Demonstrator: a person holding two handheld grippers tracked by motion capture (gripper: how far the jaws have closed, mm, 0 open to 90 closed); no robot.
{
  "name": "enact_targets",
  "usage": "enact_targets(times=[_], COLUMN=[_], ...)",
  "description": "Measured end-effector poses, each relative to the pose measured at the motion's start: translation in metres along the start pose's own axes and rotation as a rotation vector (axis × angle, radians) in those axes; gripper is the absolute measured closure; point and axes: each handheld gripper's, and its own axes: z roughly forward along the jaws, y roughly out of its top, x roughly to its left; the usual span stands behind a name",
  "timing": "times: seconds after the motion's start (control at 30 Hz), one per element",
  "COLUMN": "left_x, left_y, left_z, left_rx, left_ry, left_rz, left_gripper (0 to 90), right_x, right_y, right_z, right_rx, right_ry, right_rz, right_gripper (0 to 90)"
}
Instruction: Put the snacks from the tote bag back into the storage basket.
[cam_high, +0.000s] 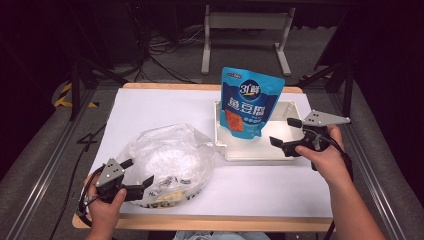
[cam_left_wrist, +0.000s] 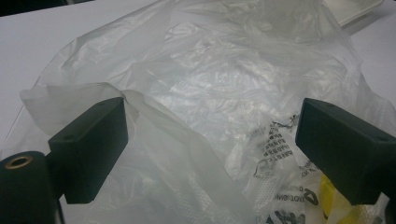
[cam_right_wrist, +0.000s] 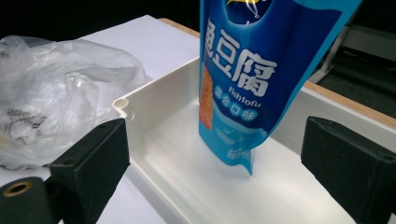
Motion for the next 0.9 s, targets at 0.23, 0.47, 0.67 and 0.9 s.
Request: enact_targets(times=[0.23, 0.47, 0.67, 0.9], left_x=[-0.001, -0.002, -0.002, -0.004], left_y=[0.0, 0.001, 0.001, 0.001], left_z=[0.0, 0.0, 0.0, 0.0], left_rx=[0.0, 0.001, 0.009, 0.012], left_ry=[-0.005, -0.005, -0.002, 0.004], left_rz=[0.008, 0.011, 0.024, 0.043], left_gripper=[10.2, 10.2, 10.0, 9.7], right_x=[0.015, 0.028, 0.035, 0.037], right_y=[-0.008, -0.023, -0.04, -0.054], right_z=[-0.01, -0.01, -0.005, -0.001], right_rx=[0.031, 0.022, 0.031, 0.047], right_ry=[0.09, 0.129, 0.148, 0.146], right_rz=[-0.04, -0.055, -0.057, -0.055], right_gripper=[6.1, 6.1, 5.9, 5.3])
